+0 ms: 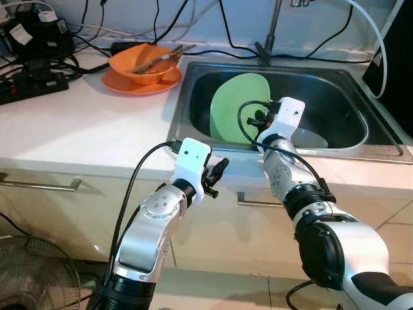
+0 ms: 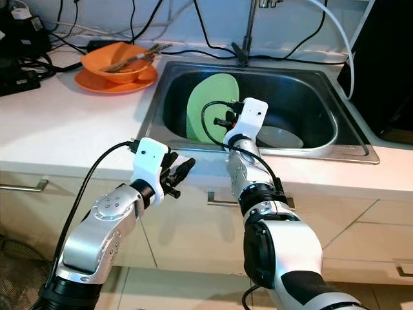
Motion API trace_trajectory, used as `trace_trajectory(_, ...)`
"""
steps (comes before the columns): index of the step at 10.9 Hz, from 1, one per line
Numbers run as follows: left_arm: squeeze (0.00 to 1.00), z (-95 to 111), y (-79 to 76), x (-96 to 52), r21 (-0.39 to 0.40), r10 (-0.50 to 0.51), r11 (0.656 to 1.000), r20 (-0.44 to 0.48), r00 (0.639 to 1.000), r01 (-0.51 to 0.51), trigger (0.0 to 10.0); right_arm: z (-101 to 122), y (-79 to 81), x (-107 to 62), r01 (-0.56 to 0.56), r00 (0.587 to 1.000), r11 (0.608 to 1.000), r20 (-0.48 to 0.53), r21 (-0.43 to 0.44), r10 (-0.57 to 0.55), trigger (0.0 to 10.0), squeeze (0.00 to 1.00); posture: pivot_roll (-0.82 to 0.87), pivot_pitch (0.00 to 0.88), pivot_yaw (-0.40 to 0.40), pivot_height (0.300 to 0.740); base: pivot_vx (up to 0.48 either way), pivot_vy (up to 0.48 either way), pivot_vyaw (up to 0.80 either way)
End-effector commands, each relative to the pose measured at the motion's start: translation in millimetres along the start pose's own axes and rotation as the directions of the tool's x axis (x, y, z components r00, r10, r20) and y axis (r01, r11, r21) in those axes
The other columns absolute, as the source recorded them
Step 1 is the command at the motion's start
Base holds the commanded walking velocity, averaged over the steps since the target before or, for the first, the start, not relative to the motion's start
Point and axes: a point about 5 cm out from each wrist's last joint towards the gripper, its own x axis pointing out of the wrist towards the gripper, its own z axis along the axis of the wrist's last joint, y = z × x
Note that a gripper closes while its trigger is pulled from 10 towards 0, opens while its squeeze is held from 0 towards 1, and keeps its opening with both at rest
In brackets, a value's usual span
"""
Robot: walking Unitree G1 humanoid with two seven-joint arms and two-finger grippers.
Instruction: Kitchen organization
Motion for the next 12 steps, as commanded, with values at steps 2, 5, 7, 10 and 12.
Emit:
trace_trajectory(2, 0.00, 2.1, -0.2, -1.5, -0.008, 0.002, 1.000, 0.003, 1.000, -0.002, 10.0, -13.3, 1.2, -2.9, -0.015, 0.998, 1.000, -0.058, -0.002, 0.015, 10.0, 0.00, 0.25, 0.097, -0.006, 0.740, 0.000, 0.000, 0.00)
trace_trajectory(5, 0.00, 2.5, 1.7, -0.1, -0.003, 0.007, 1.000, 0.004, 1.000, -0.007, 10.0, -13.3, 2.3, -2.8, -0.022, 0.998, 1.000, -0.060, -0.005, 0.022, 10.0, 0.15, 0.25, 0.090, -0.006, 0.740, 0.000, 0.000, 0.00)
trace_trajectory(7, 0.00, 2.6, 1.6, 0.2, 0.002, 0.007, 1.000, 0.006, 1.000, -0.007, 10.0, -14.3, 3.0, -3.0, -0.025, 0.998, 1.000, -0.064, -0.002, 0.025, 10.0, 0.00, 0.25, 0.082, -0.005, 0.740, 0.000, 0.000, 0.00)
trace_trajectory(10, 0.00, 6.1, 6.1, 2.5, 0.004, 0.027, 1.000, 0.041, 0.999, -0.027, 10.0, -11.1, 7.9, -2.3, -0.046, 0.998, 0.999, -0.043, 0.004, 0.047, 10.0, 0.00, 0.24, 0.067, 0.001, 0.740, 0.000, 0.000, 0.00)
trace_trajectory(12, 0.00, 11.9, 17.5, 4.9, 0.038, 0.102, 0.994, 0.115, 0.988, -0.107, 10.0, -5.3, 13.3, -2.1, -0.084, 0.996, 0.996, 0.003, -0.017, 0.084, 10.0, 0.00, 0.23, 0.060, 0.002, 0.740, 0.000, 0.000, 0.00)
